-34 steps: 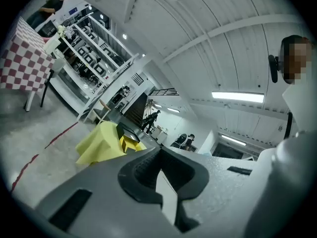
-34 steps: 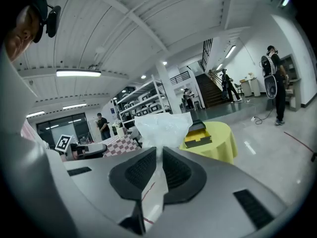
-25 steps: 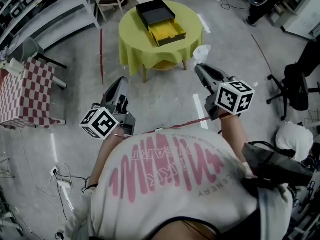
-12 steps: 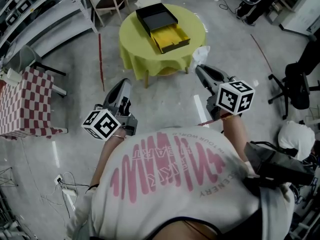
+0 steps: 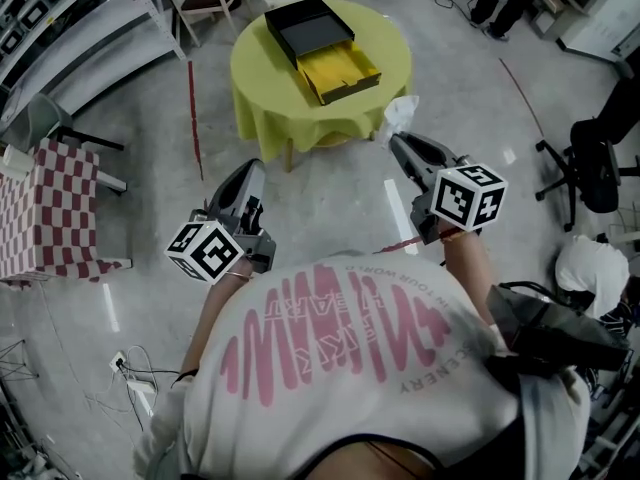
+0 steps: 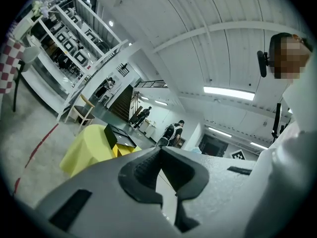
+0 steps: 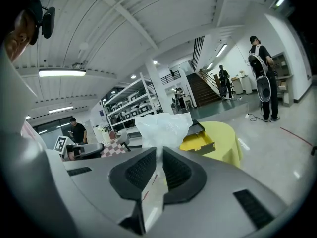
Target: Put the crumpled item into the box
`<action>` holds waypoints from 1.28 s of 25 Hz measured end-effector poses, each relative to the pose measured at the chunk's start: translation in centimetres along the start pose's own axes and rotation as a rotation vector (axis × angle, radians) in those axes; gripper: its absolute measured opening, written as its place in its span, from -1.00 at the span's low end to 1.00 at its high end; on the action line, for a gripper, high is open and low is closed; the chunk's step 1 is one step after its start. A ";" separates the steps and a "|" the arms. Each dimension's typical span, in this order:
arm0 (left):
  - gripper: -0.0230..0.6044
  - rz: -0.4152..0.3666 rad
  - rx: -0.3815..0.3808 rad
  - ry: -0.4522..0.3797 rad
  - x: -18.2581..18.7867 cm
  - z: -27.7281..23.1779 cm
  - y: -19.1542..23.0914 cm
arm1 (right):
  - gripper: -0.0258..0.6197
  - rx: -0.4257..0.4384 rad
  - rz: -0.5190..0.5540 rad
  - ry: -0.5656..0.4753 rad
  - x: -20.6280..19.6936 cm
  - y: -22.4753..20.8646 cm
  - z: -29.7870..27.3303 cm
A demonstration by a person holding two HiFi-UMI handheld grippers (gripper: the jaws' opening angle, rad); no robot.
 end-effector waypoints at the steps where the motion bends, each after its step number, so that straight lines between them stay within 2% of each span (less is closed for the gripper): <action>1: -0.90 0.000 0.000 0.003 0.0 -0.2 0.2 | -0.81 -0.003 0.000 0.000 0.0 -0.2 -0.2; 8: -0.90 -0.003 0.013 0.013 0.2 -1.8 1.4 | -0.81 0.016 -0.083 -0.052 1.0 -1.6 -1.7; 14: -0.90 0.004 0.014 0.011 0.4 -2.8 1.9 | -0.81 -0.048 0.084 0.050 0.9 -2.7 -2.7; 19: -0.90 0.009 0.038 0.006 0.3 -3.0 2.6 | -0.81 -0.069 0.156 0.135 -0.4 -3.3 -3.5; 27: -0.90 0.033 0.043 0.051 -1.8 -4.2 2.5 | -0.81 -0.070 0.072 0.140 -2.0 -5.0 -3.3; 32: -0.90 0.034 0.050 0.050 -1.6 -6.7 3.0 | -0.81 -0.066 0.067 0.148 -1.5 -7.4 -4.6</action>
Point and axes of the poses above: the fingertips, and each gripper's own axes: z backward along the fingers, y to its left, x out of its top, the point moved 4 cm from there along z, backward along the fingers, and after that the axes turned 10 degrees about x, right-handed, at the moved point
